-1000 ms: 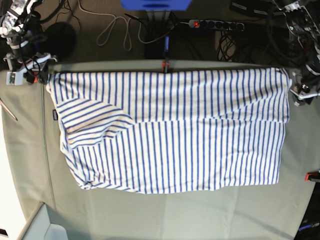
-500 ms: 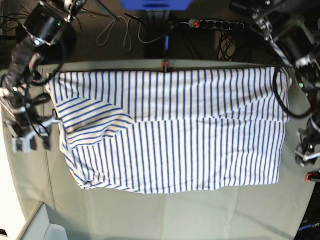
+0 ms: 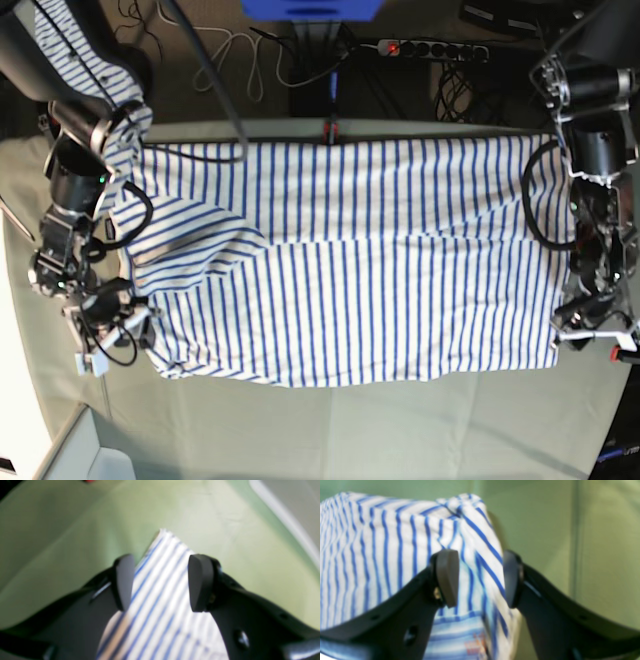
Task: Layout the t-shirt on the table in an organized manner, then fold the t-shirt properly
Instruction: 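Release and move both grippers down onto the shirt's side edges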
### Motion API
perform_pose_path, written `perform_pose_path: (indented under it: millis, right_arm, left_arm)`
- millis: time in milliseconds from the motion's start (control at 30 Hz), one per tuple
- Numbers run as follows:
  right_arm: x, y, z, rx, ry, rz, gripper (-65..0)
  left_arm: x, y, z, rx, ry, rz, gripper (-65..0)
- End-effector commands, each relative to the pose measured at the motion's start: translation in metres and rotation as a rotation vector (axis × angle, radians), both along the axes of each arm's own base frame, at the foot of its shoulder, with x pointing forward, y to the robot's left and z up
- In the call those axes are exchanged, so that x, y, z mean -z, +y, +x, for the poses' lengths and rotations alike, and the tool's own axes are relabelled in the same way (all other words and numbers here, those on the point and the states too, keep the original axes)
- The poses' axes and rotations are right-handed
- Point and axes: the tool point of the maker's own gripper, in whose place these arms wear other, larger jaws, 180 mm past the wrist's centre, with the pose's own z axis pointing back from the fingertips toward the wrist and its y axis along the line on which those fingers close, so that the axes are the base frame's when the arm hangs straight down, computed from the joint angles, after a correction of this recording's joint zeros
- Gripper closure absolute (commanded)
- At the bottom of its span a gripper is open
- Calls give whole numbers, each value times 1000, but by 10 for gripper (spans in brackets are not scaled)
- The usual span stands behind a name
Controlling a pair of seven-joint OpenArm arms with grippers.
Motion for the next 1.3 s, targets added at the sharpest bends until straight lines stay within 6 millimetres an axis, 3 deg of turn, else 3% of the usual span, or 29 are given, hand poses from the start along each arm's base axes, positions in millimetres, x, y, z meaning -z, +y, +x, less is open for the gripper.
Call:
perform_pose_path:
  millis: [0,100,233,367,800,1000,1267]
  right_arm:
    - [-24,-6,19,11,-88,20,-292]
    - [-18,-2,23,24,-139,88,-292]
    - [1,-26,16,152,-149,82,-292]
    - [6,-43,10,222,-180,68,-292]
    - [32,-36,-12,215,-131,70,-292]
    - [43,-10,-15,70,-84,-7,-292]
    - [43,-6,-15,52,-80,-18,-269]
  left_arm:
    - [-20,9,11,-5,-55,36,-335]
    - [-15,11,9,-15,-46,40,-335]
    - [-6,21,2,-29,-15,49,-335]
    - [0,23,-2,-35,1,44,-335]
    - [8,22,-8,-33,16,42,-335]
    - [8,22,-7,-32,18,46,-335]
    - [42,26,-21,-64,114,4,-335]
